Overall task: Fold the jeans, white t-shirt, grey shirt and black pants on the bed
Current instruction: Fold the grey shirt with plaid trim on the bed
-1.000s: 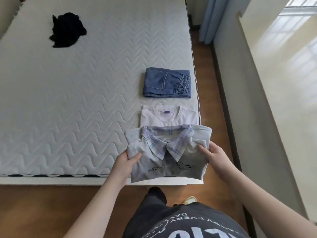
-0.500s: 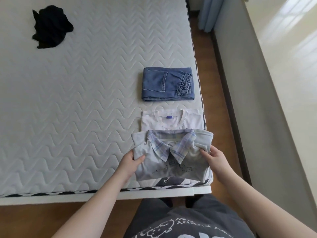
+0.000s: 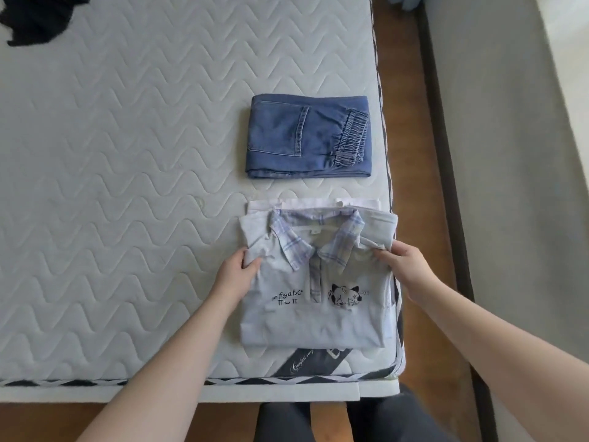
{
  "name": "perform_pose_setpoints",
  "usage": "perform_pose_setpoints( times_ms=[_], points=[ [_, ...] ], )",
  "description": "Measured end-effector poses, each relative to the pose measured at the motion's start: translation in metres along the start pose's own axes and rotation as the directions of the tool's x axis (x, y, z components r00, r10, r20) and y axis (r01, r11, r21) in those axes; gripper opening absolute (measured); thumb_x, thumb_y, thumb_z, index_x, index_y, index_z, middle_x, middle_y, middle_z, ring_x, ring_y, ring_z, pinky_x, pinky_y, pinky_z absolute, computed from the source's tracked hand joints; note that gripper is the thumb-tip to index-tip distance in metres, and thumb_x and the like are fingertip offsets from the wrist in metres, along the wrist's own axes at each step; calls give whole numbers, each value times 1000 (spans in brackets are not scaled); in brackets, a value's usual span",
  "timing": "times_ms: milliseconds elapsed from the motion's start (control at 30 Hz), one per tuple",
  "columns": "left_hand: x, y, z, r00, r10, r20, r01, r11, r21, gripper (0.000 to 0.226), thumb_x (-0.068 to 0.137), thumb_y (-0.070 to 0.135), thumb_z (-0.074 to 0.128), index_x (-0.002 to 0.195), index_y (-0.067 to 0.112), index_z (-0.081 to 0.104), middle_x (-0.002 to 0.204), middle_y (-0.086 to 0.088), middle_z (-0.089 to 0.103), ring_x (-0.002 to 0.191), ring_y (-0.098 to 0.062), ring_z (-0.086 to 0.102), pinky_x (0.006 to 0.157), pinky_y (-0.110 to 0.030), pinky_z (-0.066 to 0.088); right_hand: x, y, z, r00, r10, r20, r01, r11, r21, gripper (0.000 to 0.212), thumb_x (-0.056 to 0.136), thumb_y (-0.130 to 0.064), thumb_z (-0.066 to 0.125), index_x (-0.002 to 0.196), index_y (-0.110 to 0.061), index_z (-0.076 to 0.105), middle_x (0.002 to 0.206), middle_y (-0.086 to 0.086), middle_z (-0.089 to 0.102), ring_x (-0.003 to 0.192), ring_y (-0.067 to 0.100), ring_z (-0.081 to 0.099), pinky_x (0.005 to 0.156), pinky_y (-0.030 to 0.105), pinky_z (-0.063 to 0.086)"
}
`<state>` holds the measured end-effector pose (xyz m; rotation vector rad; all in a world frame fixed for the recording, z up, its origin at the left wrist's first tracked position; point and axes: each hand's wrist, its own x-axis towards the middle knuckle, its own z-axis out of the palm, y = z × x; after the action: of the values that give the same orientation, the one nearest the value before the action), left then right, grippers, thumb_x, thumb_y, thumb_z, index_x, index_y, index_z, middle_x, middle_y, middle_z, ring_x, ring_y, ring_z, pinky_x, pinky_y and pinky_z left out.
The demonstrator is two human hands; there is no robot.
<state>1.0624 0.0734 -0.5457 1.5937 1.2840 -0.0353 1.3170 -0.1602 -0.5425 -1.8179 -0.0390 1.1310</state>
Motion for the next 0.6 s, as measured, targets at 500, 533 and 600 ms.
perform_pose_setpoints(
  times_ms=[500, 533, 600],
  points=[
    [153, -6, 30, 980, -181, 82, 199, 907, -372, 26, 93, 32, 66, 111, 13, 66, 102, -1, 74, 101, -20, 67, 83, -27, 55, 134, 22, -2, 984, 66, -166, -72, 997, -30, 27, 90, -45, 66, 81, -20, 64, 67, 2, 52, 57, 11, 49, 52, 19, 38],
    [161, -2, 32, 987, -144, 68, 159, 924, -348, 18, 93, 25, 67, 107, 13, 68, 95, 1, 75, 92, -18, 68, 75, -24, 55, 139, 20, 1, 978, 18, -206, -31, 998, -61, 24, 90, -41, 67, 73, -24, 61, 61, -6, 53, 52, 8, 48, 47, 16, 38],
    [174, 1, 32, 996, -90, 9, 90, 960, -264, 23, 91, 15, 69, 112, 7, 67, 99, -1, 73, 87, -14, 68, 77, -24, 54, 147, 17, 7, 966, -67, -249, 45, 995, -92, 20, 90, -30, 68, 72, -23, 64, 63, -9, 60, 61, 11, 55, 58, 20, 46]
  ],
)
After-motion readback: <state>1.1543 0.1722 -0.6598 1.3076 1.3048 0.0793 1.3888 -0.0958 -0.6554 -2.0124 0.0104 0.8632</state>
